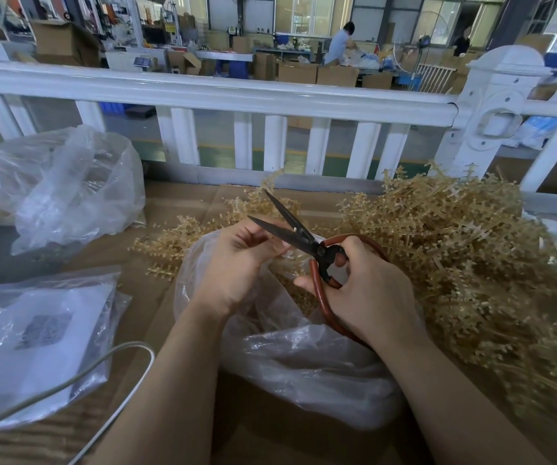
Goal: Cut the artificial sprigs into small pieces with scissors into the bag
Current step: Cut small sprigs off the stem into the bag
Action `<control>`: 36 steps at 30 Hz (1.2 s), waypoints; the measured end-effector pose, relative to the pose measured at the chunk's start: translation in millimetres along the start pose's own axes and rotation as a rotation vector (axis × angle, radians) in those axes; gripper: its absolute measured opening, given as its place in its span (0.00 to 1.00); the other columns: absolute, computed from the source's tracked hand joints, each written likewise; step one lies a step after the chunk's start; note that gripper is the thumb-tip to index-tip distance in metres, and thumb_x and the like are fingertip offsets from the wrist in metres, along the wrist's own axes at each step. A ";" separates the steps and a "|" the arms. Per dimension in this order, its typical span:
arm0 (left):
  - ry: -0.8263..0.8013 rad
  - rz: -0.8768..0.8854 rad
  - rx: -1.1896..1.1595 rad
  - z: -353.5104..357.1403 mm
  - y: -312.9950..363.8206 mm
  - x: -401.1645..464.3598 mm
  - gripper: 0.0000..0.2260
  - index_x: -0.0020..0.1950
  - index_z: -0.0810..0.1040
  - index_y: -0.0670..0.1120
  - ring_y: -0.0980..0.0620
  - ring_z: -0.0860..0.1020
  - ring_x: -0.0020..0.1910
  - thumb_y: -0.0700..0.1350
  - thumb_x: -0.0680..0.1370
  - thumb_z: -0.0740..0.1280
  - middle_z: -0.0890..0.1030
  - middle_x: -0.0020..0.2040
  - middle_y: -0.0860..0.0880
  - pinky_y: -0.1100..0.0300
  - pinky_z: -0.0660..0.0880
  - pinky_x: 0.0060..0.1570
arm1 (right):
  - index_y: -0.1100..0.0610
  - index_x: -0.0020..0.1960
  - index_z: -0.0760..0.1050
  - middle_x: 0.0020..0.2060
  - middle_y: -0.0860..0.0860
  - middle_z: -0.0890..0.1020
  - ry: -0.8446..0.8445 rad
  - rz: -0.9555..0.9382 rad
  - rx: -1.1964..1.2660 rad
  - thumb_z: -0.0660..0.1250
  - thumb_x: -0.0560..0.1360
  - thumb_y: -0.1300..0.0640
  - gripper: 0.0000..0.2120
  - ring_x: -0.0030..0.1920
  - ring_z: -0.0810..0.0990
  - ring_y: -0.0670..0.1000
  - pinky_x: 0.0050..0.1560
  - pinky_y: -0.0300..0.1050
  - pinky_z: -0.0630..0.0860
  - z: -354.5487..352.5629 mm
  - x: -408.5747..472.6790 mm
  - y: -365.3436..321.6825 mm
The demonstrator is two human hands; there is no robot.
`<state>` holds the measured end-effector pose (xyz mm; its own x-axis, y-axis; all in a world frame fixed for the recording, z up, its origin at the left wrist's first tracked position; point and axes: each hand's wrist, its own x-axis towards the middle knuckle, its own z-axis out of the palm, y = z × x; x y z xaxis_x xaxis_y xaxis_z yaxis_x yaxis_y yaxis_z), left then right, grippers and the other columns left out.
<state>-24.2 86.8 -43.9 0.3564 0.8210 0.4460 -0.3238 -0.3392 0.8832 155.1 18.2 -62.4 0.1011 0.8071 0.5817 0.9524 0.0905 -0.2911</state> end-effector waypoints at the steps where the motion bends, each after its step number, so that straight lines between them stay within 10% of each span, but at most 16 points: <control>1: 0.005 -0.004 0.001 -0.1 0.2 -0.1 0.08 0.47 0.79 0.39 0.57 0.82 0.40 0.28 0.75 0.65 0.85 0.40 0.52 0.66 0.77 0.42 | 0.45 0.49 0.67 0.37 0.40 0.77 0.002 -0.001 -0.003 0.49 0.67 0.16 0.34 0.33 0.77 0.43 0.28 0.33 0.67 0.2 0.4 -0.2; 16: -0.062 -0.043 -0.116 -2.5 0.3 0.1 0.06 0.49 0.78 0.36 0.56 0.82 0.37 0.29 0.76 0.64 0.84 0.39 0.49 0.65 0.79 0.36 | 0.43 0.44 0.64 0.33 0.36 0.74 -0.027 0.030 0.033 0.50 0.67 0.16 0.30 0.31 0.71 0.36 0.30 0.28 0.64 0.0 0.8 -3.7; 26: 0.033 -0.119 -0.075 -4.2 -1.3 1.3 0.07 0.46 0.79 0.36 0.54 0.77 0.36 0.39 0.71 0.70 0.81 0.36 0.47 0.61 0.78 0.40 | 0.47 0.46 0.73 0.33 0.41 0.81 -0.076 0.070 0.032 0.51 0.64 0.15 0.37 0.35 0.81 0.42 0.34 0.40 0.79 -0.4 1.7 -3.1; 36: 0.116 -0.356 -0.245 2.4 8.4 0.8 0.05 0.43 0.87 0.45 0.54 0.82 0.32 0.41 0.69 0.73 0.85 0.38 0.46 0.64 0.77 0.29 | 0.45 0.43 0.80 0.33 0.35 0.84 -0.292 0.342 0.714 0.79 0.72 0.53 0.07 0.34 0.81 0.32 0.33 0.24 0.71 -7.4 12.3 -8.3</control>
<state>-24.6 83.6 -35.8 0.3867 0.9179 0.0890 -0.4016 0.0808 0.9122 150.6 23.0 -47.2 0.1790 0.9666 0.1834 0.4623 0.0819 -0.8829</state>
